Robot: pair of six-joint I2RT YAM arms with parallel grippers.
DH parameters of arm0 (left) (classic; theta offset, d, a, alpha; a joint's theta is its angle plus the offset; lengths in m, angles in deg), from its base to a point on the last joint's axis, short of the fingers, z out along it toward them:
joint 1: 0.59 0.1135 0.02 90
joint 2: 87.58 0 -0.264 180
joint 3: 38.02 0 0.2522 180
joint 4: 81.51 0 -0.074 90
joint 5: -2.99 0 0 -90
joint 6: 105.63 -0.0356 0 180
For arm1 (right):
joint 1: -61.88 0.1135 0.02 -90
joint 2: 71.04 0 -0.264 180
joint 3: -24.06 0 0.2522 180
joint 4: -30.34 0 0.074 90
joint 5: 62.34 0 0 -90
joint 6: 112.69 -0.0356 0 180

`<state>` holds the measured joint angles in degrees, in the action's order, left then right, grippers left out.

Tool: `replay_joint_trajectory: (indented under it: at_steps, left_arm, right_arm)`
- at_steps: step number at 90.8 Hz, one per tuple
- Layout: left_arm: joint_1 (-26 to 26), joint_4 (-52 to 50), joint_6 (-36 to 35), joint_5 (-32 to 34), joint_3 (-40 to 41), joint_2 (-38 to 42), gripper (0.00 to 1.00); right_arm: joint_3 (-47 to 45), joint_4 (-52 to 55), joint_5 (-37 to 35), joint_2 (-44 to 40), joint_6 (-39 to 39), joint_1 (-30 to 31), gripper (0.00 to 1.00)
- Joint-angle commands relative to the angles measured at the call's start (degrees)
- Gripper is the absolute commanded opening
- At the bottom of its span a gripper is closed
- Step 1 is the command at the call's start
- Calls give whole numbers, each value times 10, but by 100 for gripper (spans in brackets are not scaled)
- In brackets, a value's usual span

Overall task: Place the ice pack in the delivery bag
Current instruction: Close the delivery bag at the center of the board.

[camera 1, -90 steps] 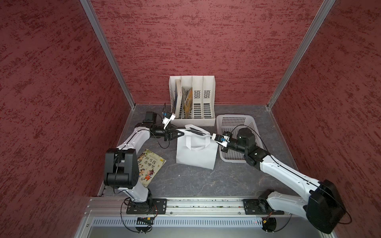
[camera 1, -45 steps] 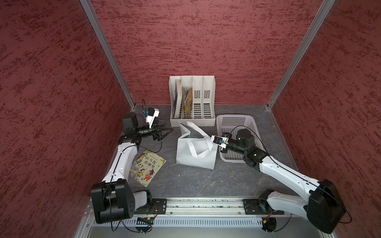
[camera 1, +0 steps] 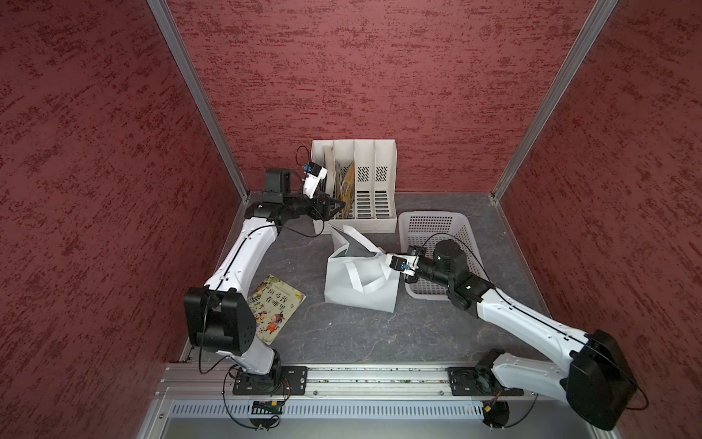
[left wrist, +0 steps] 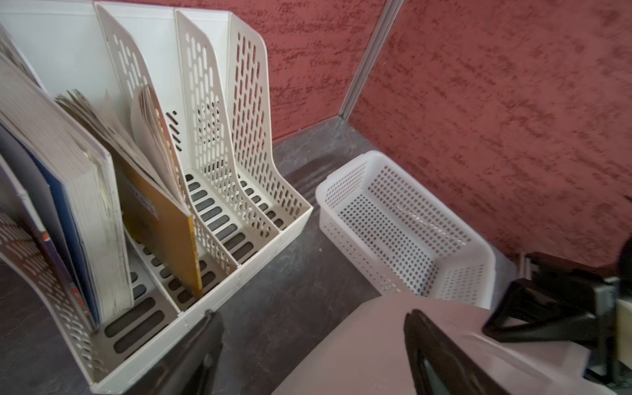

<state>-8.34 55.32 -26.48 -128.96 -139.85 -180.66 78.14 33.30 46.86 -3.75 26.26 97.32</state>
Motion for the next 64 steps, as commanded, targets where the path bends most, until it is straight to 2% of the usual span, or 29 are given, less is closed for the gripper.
replay_joint_trajectory:
  at_steps: [1, 13, 23, 38, 64]
  left_arm:
    - [-21, -146, -86, 61, -51, -53, 86]
    - [-41, -242, -145, 53, -105, -107, 85]
    - [-47, -292, -170, 14, -128, -125, 85]
    - [-47, -316, -175, -31, -105, -107, 85]
    - [-51, -330, -182, -34, -52, -72, 87]
  right_arm:
    - [-11, 26, -21, -7, 7, 4, 0]
    - [-10, 25, -27, -7, 8, 6, 0]
    - [-7, 19, -50, 1, 9, 9, 0]
    - [3, 16, -94, 20, 13, 22, 0]
    - [13, 0, -115, 42, 18, 33, 0]
